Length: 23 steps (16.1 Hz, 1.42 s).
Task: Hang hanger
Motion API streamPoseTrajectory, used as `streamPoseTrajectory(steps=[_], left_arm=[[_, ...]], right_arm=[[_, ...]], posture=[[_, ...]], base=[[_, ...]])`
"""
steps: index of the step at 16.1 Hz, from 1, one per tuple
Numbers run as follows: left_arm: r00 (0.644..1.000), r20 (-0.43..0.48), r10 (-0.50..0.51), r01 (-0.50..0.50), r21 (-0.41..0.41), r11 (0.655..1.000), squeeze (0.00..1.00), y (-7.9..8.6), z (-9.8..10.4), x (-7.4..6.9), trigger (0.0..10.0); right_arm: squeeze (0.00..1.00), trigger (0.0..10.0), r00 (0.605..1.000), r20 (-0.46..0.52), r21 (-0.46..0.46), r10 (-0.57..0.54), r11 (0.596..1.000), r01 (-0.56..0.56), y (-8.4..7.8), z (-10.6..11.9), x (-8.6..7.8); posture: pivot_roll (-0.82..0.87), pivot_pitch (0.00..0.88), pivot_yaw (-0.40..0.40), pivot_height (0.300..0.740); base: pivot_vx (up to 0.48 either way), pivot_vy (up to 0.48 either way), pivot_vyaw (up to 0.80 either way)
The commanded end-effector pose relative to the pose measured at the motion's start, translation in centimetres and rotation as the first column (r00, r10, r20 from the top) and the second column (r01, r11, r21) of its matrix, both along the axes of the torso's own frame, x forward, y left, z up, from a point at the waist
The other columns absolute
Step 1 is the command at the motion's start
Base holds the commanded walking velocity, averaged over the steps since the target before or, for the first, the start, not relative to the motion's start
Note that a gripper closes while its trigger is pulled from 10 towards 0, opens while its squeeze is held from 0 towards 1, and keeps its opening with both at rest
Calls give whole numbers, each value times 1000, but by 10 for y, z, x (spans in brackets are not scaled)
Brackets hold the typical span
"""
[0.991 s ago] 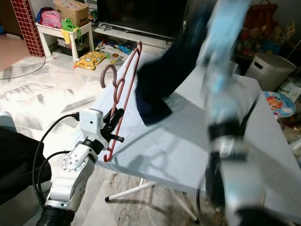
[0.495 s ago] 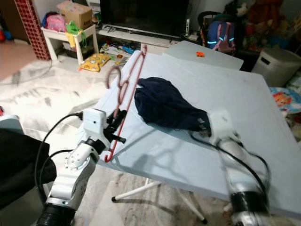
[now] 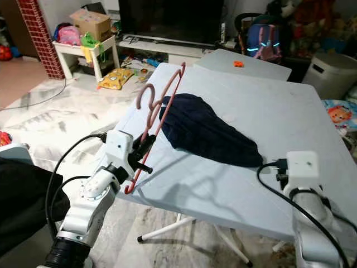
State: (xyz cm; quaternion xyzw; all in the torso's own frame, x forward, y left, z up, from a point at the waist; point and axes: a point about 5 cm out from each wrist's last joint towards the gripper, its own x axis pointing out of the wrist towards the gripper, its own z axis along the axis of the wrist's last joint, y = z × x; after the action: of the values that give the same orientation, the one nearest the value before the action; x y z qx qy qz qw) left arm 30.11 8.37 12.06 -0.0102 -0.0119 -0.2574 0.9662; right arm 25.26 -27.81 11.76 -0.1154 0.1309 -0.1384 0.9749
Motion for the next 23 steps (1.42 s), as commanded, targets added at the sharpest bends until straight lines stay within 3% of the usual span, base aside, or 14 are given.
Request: streamPoseTrajectory(steps=[1, 4, 5, 6, 8, 10, 12, 16, 23], left_arm=[[992, -129, 2, 6, 61, 998, 0, 4, -28, -5, 10000], [987, -156, 24, -6, 110, 994, 0, 6, -34, -1, 10000], [988, -153, 25, -6, 122, 992, 0, 7, -35, 2, 10000], [988, -149, 26, -6, 135, 991, 0, 8, -34, 6, 10000], [985, -170, 20, -7, 78, 997, 0, 9, -18, 24, 10000], [986, -165, 7, -1, 36, 999, 0, 7, -3, 31, 10000], [988, -150, -22, 24, 11, 1000, 0, 3, 5, 28, 10000], [984, -147, -101, 103, 5, 995, 0, -13, 1, 1, 10000], [988, -115, -99, 104, 35, 994, 0, -19, 11, 5, 10000]], right_arm=[[1000, 10000, 998, 54, 45, -13, 999, 10, 1, 9, -9], [1000, 10000, 996, 85, 84, -13, 996, 6, 11, 9, -20], [0, 10000, 995, 98, 110, -18, 994, 7, 13, 10, -21], [0, 10000, 994, 104, 125, -27, 992, 13, 15, 11, -22], [0, 10000, 995, 104, 141, 9, 990, -23, 27, 12, -20], [0, 10000, 994, 96, 126, 44, 990, -56, 35, 10, -17], [0, 10000, 994, 92, 104, 61, 992, -71, 41, 10, -16], [0, 10000, 990, 130, 109, 62, 991, -76, 49, 10, -15], [0, 10000, 986, 146, 117, 80, 988, -98, 57, 10, -8]], posture=[[47, 0, -59, 740], [38, 0, -59, 740], [38, 0, -58, 740], [38, 0, -57, 740], [38, 0, -58, 740], [39, 0, -58, 740], [38, 0, -57, 740], [43, 0, -59, 740], [47, 0, -51, 740]], base=[[0, 0, 0], [0, 0, 0], [0, 0, 0], [0, 0, 0], [0, 0, 0], [0, 0, 0], [0, 0, 0], [0, 0, 0], [0, 0, 0]])
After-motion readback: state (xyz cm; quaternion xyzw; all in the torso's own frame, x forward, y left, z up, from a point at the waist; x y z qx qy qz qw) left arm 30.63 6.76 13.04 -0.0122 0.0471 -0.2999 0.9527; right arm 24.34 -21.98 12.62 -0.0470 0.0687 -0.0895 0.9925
